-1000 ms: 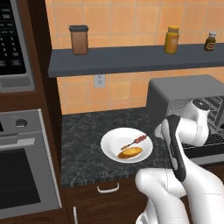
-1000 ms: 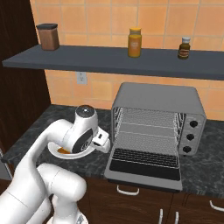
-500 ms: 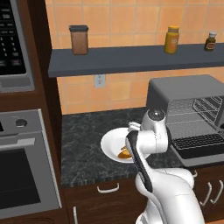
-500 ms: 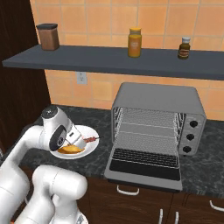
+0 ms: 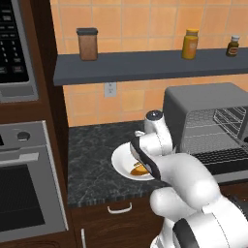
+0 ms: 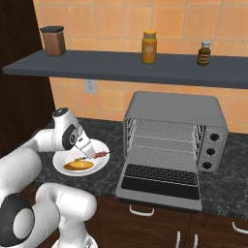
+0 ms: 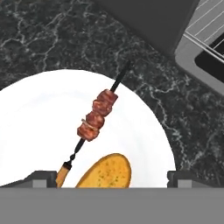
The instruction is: Pick up the kebab skewer and baguette bread, and place them inside the toaster oven. Close the toaster oven door and start by setting the timer.
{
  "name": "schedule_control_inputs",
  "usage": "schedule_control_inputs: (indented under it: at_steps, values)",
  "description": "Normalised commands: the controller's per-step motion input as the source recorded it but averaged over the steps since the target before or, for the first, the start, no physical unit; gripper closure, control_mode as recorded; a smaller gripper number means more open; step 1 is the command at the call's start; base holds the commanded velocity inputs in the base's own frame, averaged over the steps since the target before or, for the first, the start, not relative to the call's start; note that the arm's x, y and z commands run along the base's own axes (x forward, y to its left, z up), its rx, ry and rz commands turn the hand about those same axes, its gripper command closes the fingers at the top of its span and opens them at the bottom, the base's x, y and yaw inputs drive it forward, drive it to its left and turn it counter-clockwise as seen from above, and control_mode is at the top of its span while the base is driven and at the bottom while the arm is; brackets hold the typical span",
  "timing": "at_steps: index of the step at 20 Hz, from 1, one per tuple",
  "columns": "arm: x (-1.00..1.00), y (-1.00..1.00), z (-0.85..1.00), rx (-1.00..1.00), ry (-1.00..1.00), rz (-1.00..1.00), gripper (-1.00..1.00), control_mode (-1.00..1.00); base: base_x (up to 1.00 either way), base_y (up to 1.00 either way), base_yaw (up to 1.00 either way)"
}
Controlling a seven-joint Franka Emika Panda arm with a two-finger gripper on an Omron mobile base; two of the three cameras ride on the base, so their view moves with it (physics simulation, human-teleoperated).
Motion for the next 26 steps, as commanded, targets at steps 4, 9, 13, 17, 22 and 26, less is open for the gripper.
schedule_control_inputs:
  at_steps: [4,9,13,17,22,26]
  values:
    - [0.24,0.00,-0.33,0.00,0.13,0.00,-1.00,-1.00,0.00,0.00,0.00]
    - [0.42,0.00,-0.49,0.00,0.05,0.00,-1.00,-1.00,0.00,0.00,0.00]
    - [0.43,0.00,-0.44,0.00,0.02,0.00,-1.00,-1.00,0.00,0.00,0.00]
    - [0.09,0.00,-0.29,0.00,0.00,0.00,-1.00,-1.00,0.00,0.00,0.00]
    - [0.00,0.00,-0.13,0.00,0.00,-0.01,-1.00,-1.00,0.00,0.00,0.00]
    - [-0.04,-0.11,-0.11,0.00,0.02,-0.05,-1.00,-1.00,0.00,0.00,0.00]
